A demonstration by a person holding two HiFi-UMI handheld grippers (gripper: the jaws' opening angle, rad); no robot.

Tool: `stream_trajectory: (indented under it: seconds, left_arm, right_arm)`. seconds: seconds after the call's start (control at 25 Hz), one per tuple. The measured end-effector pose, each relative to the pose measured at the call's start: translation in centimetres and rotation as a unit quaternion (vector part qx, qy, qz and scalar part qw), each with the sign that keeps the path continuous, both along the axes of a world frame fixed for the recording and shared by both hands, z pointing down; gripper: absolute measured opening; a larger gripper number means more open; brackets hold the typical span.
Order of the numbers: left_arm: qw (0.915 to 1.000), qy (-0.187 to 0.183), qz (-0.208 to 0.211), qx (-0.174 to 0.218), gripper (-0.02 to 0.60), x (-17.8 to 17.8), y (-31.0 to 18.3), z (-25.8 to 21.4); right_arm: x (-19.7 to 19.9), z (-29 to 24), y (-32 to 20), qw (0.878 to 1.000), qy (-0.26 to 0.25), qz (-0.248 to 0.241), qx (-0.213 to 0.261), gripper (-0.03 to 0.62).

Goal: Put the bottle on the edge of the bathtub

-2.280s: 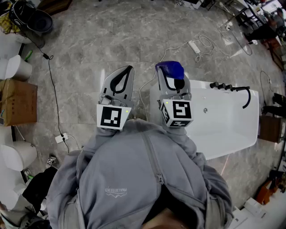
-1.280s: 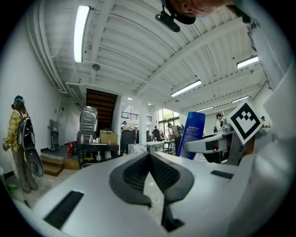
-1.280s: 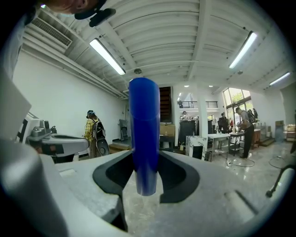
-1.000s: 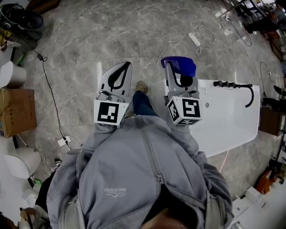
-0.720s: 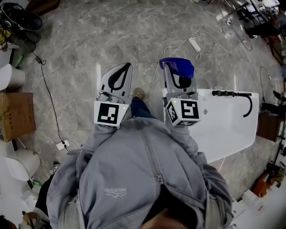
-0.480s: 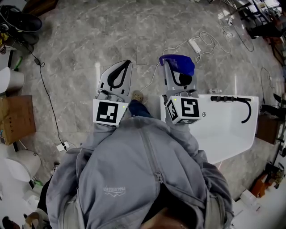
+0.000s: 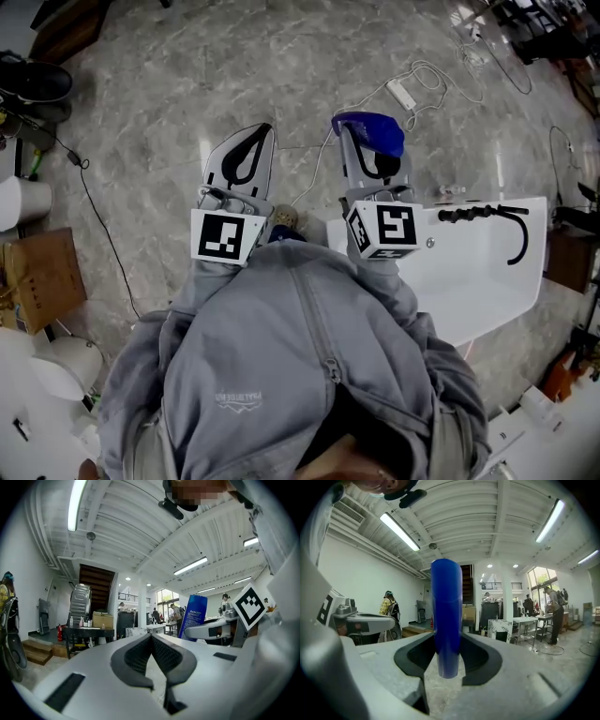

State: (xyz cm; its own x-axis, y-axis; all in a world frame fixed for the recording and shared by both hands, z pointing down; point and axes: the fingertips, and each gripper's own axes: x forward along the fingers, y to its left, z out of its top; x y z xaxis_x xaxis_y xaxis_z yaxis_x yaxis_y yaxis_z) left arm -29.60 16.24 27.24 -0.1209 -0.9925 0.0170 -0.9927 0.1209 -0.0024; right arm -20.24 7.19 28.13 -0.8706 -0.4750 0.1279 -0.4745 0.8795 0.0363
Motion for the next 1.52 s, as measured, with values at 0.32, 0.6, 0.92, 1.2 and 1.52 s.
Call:
stream_trajectory:
  seconds: [0.32,0.6,0.92,1.2,1.52]
  left_arm:
    - [0.9989,-0.003,0.047,-0.003,0.006,1.5,-5.4,-0.1]
    - [0.9916,-0.005,0.128,-0.013,0.006,5.1,-9.9,0.3]
    - [0.9667,-0.022,0.254,-0.017,0.006,9.3,-17.9,0.1]
    - [0.9239,-0.025,0.381,-0.033,0.006,13.3,-25.3,0.8]
    - [0.8532,-0.019,0.519,-0.044,0.006,19.5,-30.7,1.3]
  right_arm:
    - [2.8,0.2,-4.4,0.999,-0.004,0.052,-0.005,0.161]
    - [7.5,1.0,-6.8,0.991,-0.006,0.129,-0.018,0.161]
    - [12.1,1.4,-12.4,0.97,-0.015,0.239,-0.025,0.161]
    - [16.9,1.9,-16.5,0.931,-0.012,0.363,-0.031,0.161]
    - [23.1,2.0,-17.5,0.861,0.001,0.506,-0.044,0.161]
